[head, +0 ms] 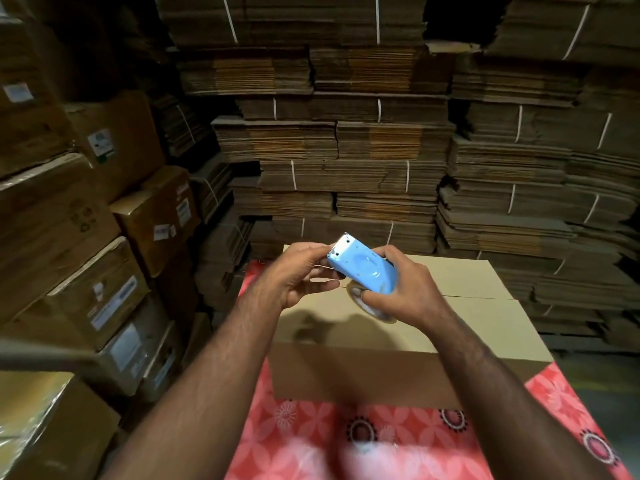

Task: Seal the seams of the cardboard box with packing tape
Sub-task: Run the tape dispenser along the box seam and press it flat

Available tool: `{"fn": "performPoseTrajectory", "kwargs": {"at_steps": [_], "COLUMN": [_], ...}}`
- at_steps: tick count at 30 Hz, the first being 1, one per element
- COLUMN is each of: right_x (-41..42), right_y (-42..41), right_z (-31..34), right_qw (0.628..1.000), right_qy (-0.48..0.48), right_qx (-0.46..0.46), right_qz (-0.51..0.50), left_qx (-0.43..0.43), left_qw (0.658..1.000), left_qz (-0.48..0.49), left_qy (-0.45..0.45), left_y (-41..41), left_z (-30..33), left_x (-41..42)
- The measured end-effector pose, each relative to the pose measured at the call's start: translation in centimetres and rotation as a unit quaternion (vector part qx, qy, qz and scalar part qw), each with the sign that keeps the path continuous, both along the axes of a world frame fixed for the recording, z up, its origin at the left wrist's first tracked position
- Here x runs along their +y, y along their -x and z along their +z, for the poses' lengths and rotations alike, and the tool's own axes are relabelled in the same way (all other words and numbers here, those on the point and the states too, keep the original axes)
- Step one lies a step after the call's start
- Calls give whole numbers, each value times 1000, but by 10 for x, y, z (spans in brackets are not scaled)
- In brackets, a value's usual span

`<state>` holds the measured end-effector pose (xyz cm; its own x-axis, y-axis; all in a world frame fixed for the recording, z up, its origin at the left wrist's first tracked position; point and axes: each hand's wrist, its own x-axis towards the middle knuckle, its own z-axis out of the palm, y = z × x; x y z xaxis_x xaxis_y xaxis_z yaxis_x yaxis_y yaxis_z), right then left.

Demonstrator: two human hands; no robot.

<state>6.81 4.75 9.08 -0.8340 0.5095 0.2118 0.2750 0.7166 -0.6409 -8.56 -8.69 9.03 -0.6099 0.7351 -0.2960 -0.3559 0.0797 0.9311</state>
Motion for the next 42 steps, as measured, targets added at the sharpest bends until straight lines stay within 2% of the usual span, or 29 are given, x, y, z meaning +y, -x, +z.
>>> {"fn": "performPoseTrajectory", "kwargs": {"at_steps": [11,19,23,27,29,34,42], "right_x": [-9,-2,4,12,15,23,72], "right_y": [7,5,3,4,7,19,31], "right_z": [-6,-6,-6,-5,-1,4,21], "right_qw": [1000,1000,999,993,984,981,951], "right_qy": [-4,7,-4,-81,-131,-166,-274], "right_qx": [-8,-10,-22,-76,-114,-91,-82], "right_qz": [0,14,26,34,41,43,113], "left_qx": [7,-22,16,111,126,112,206], "left_qw": [1000,1000,999,993,990,989,944], "left_qz": [-11,17,26,34,48,92,242], "left_qy": [5,4,14,33,36,43,85], "left_y": [15,16,13,11,9,3,-10], "left_z": [-8,-9,-9,-7,-6,-1,-9], "left_x": [-8,-3,1,7,10,15,33]}}
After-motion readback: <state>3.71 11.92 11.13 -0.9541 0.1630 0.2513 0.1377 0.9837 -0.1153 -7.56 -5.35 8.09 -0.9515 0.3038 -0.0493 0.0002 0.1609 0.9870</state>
